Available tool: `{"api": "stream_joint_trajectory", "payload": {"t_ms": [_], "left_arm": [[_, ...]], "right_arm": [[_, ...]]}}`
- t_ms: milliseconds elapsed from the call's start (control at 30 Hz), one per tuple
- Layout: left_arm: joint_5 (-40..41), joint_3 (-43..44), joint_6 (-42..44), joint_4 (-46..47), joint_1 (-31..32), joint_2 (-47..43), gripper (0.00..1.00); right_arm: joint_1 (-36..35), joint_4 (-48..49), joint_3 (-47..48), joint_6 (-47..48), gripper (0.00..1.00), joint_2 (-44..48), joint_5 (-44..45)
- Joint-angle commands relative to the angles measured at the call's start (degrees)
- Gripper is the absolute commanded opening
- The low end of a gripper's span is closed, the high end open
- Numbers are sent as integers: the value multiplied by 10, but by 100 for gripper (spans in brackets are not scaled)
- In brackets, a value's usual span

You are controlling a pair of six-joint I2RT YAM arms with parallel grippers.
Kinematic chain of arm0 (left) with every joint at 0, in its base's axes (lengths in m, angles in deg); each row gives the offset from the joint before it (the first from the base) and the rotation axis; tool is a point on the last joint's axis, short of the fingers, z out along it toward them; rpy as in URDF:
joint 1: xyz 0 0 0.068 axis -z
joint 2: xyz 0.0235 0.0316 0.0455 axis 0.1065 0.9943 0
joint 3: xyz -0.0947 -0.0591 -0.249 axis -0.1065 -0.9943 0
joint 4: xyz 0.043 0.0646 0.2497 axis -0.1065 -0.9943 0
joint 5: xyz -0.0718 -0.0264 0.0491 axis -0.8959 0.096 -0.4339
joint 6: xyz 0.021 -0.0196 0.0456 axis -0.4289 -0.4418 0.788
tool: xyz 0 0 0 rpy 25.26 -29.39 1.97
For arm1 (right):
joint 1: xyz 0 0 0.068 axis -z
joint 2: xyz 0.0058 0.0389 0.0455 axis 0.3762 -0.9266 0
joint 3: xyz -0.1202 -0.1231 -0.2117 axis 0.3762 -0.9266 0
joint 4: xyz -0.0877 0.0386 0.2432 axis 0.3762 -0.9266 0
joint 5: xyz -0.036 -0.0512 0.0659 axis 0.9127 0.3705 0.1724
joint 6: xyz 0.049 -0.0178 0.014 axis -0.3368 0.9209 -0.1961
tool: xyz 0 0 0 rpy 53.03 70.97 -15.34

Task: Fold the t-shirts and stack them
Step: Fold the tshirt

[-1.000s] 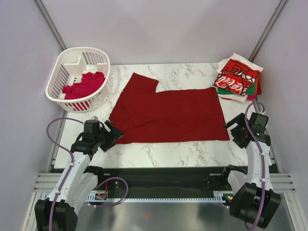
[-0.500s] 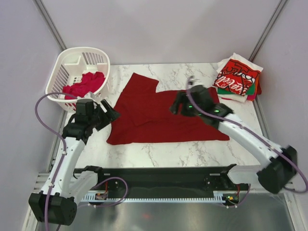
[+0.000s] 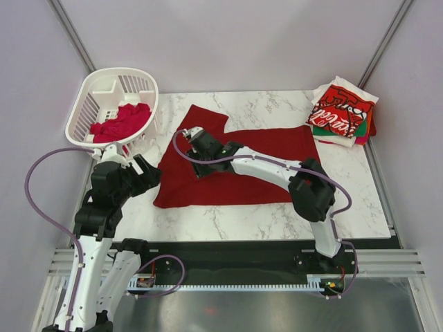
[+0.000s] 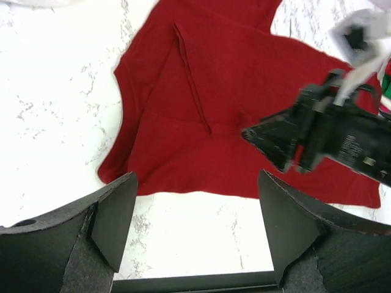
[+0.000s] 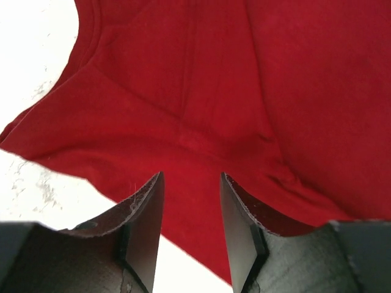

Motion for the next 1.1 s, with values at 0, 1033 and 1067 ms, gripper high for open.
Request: {"api": "stream_joint_trajectory", "payload": {"t_ms": [0,1033,1067], "left_arm": [[37,-12,24,5,0,-25,86],[78,-15,23,5,0,-38,81],[78,-15,23,5,0,-38,81]], "right_arm": [[-12,-16,63,43,50,-56,-16],[-32,-55,164,81,47,-171,65],[-32,-55,164,81,46,-176,63]]}}
